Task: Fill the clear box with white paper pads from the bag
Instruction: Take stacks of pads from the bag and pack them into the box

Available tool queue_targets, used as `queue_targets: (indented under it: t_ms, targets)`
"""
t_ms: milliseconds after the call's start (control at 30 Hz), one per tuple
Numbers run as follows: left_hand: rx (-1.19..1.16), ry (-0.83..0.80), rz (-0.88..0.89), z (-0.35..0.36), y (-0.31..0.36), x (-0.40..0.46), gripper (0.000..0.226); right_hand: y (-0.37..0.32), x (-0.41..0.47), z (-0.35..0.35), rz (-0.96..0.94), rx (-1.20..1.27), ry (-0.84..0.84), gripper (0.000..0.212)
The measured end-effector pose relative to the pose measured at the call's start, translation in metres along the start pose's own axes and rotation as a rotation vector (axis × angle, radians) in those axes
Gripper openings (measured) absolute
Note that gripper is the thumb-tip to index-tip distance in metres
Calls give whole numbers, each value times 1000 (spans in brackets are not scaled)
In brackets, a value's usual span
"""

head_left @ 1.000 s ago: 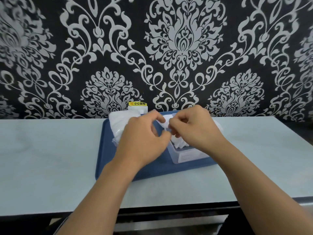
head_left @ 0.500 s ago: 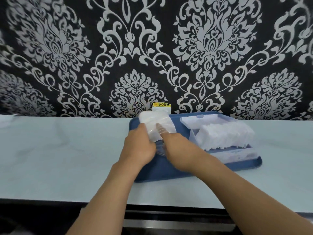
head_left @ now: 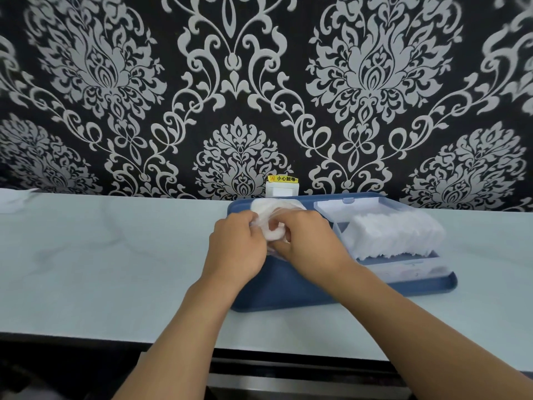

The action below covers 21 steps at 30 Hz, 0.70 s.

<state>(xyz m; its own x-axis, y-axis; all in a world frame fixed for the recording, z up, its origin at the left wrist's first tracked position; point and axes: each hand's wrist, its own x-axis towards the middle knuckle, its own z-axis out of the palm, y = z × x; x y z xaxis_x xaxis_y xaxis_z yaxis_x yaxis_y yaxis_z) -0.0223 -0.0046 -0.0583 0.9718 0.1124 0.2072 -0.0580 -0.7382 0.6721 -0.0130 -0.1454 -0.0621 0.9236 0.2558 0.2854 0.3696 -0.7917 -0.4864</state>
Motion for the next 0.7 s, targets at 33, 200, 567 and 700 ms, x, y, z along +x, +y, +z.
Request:
queue_targets:
  t_ms: [33,200,567,700]
  targets:
    - [-6,-3,6,1,-1,0,29,0,0,0,-2,-12,-4,15]
    - [-4,-28,10,5,-3,1,40,3,-2,4,7,-8,-29,33]
    - [-263,-107,-150,3,-8,15,37,1,-15,-14,-8,448,-87,15]
    - [-392,-108,-238,-1,-11,17,22,1,-24,-43,16,989,-56,21]
